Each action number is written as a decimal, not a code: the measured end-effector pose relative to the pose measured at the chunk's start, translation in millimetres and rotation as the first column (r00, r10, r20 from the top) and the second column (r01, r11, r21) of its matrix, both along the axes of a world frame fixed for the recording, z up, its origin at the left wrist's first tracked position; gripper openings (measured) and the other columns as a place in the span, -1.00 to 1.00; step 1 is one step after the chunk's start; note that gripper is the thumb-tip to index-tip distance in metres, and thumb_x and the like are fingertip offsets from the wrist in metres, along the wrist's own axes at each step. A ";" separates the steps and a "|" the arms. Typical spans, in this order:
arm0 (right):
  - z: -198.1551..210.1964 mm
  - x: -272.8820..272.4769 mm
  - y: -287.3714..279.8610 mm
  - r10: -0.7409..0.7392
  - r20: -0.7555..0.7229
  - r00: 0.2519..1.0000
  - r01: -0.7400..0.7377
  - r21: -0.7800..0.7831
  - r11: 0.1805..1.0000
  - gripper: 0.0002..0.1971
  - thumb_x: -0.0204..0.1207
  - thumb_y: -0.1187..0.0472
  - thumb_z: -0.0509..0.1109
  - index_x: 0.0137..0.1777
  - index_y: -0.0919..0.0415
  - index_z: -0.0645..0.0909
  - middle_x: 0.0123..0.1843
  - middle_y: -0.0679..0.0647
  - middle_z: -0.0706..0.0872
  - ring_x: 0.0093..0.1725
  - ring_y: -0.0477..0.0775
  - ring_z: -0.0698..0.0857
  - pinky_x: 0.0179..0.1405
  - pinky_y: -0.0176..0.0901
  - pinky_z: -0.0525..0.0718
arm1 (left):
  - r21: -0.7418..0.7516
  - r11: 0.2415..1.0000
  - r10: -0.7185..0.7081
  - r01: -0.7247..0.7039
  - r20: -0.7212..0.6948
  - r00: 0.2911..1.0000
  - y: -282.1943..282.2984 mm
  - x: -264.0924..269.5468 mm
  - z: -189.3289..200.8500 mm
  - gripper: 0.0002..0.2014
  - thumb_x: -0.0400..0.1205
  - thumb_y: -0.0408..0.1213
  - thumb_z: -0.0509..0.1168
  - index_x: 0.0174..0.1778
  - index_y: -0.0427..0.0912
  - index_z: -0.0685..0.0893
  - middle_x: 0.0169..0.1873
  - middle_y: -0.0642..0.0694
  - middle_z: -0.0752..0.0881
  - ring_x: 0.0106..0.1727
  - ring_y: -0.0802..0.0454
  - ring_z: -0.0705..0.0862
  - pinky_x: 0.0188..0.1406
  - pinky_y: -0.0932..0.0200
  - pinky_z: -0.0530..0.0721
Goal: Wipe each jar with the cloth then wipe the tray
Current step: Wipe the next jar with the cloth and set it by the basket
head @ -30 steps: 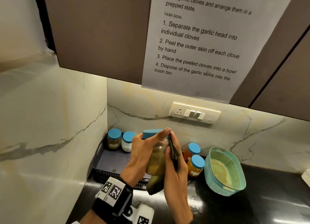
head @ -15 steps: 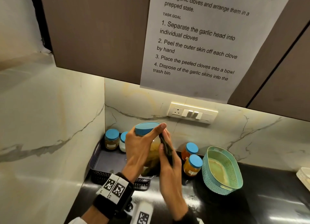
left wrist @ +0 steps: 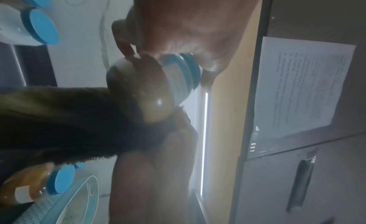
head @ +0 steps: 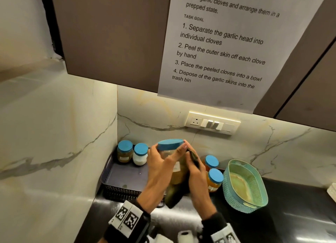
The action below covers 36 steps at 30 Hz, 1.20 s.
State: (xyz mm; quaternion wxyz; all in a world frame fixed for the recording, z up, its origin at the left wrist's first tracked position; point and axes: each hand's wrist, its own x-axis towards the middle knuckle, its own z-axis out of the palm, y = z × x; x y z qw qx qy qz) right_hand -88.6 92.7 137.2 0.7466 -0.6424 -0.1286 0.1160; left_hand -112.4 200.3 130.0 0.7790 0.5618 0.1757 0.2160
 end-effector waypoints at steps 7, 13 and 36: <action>-7.5 -8.9 4.5 -0.056 -0.138 0.989 0.065 0.067 0.996 -0.70 0.68 0.05 0.30 0.30 0.11 0.71 0.13 0.17 0.88 0.06 0.19 0.88 -0.10 -0.05 0.85 | -0.040 0.998 -0.040 0.040 0.009 0.999 12.8 1.9 5.9 -0.30 0.13 0.18 0.79 0.05 -0.17 0.80 -0.22 -0.05 0.91 -0.17 -0.02 0.90 -0.24 0.19 0.82; -13.6 -38.6 11.8 -0.075 0.026 0.997 0.073 0.091 0.993 -0.60 0.68 0.10 0.30 0.50 -0.13 0.62 0.37 -0.14 0.78 0.33 -0.09 0.77 0.13 -0.16 0.81 | 0.005 1.000 -0.024 0.024 0.044 0.999 28.5 2.9 1.3 -0.27 0.14 0.22 0.67 0.07 -0.24 0.81 -0.19 -0.13 0.89 -0.16 -0.09 0.89 -0.20 0.13 0.83; -1.6 -50.1 30.8 -0.002 0.446 0.895 0.022 -0.041 0.999 -0.53 0.76 0.18 0.24 0.65 -0.09 0.48 0.70 -0.24 0.44 0.75 -0.10 0.28 0.67 -0.04 0.40 | -0.085 0.986 0.151 -0.141 0.121 0.981 29.9 1.3 22.1 -0.32 0.17 0.22 0.72 -0.04 -0.27 0.80 -0.27 -0.11 0.87 -0.22 -0.05 0.86 -0.14 0.02 0.84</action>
